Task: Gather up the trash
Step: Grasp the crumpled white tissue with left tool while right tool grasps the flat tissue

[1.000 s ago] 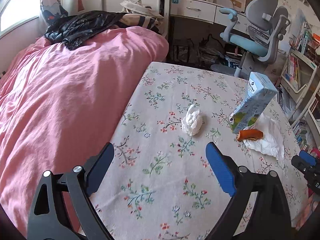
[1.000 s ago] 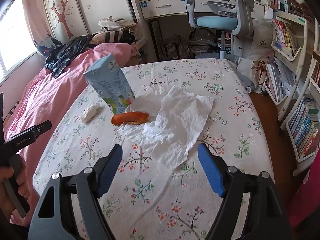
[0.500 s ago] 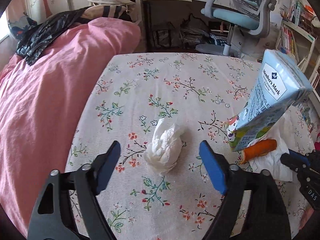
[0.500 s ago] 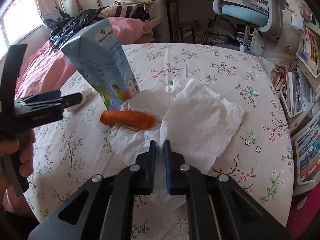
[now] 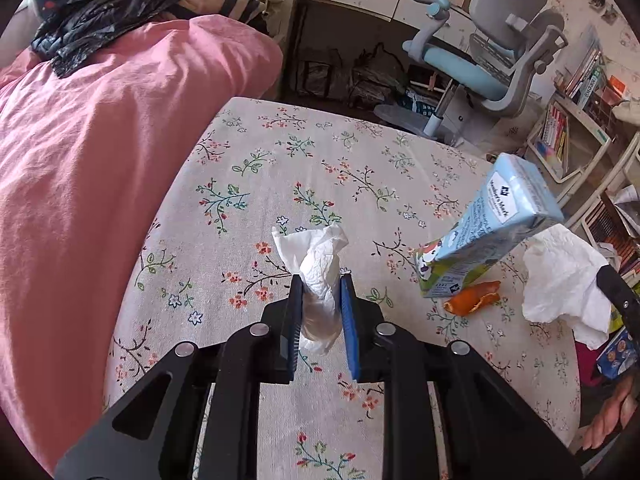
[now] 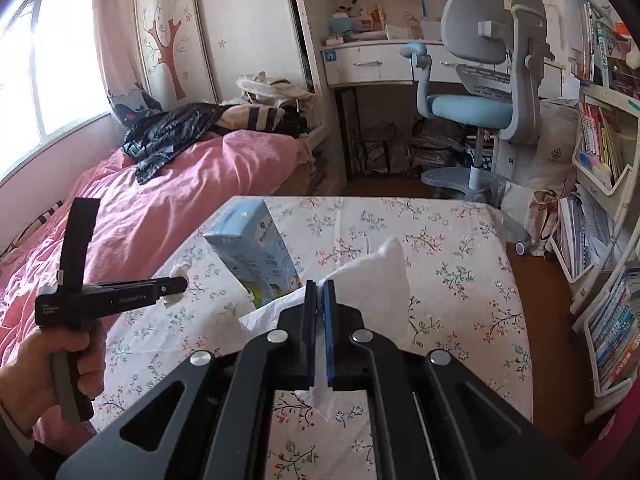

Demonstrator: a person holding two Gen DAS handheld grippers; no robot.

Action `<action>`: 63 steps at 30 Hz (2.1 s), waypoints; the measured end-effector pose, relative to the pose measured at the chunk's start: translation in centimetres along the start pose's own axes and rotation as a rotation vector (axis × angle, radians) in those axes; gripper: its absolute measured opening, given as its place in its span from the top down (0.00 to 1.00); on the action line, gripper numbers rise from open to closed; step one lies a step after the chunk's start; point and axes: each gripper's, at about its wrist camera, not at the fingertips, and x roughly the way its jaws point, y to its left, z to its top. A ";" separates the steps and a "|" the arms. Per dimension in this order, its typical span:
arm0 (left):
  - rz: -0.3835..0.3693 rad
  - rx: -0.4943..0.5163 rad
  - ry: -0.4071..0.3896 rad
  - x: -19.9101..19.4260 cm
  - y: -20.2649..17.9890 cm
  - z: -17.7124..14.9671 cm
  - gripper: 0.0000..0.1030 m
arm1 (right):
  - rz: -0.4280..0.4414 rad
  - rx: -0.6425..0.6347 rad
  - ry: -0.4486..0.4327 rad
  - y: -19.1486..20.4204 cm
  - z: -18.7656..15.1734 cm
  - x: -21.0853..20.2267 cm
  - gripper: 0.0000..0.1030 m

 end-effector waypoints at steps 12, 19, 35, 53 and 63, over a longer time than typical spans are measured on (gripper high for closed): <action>-0.036 0.083 -0.111 -8.0 -2.1 -4.3 0.83 | 0.117 0.065 -0.039 1.1 -1.7 -4.1 0.96; -0.034 0.058 -0.114 -10.9 -0.7 -6.2 0.83 | 0.128 0.080 -0.026 1.6 -2.6 -5.0 0.96; 0.001 0.120 -0.150 -13.7 -1.8 -7.9 0.83 | 0.172 0.046 0.030 3.5 -4.5 -5.2 0.96; 0.032 0.171 -0.166 -14.6 -2.8 -8.7 0.83 | 0.185 0.030 0.048 4.3 -5.2 -5.2 0.96; 0.034 0.167 -0.161 -14.7 -2.7 -9.1 0.83 | 0.190 0.024 0.057 4.7 -5.4 -5.1 0.96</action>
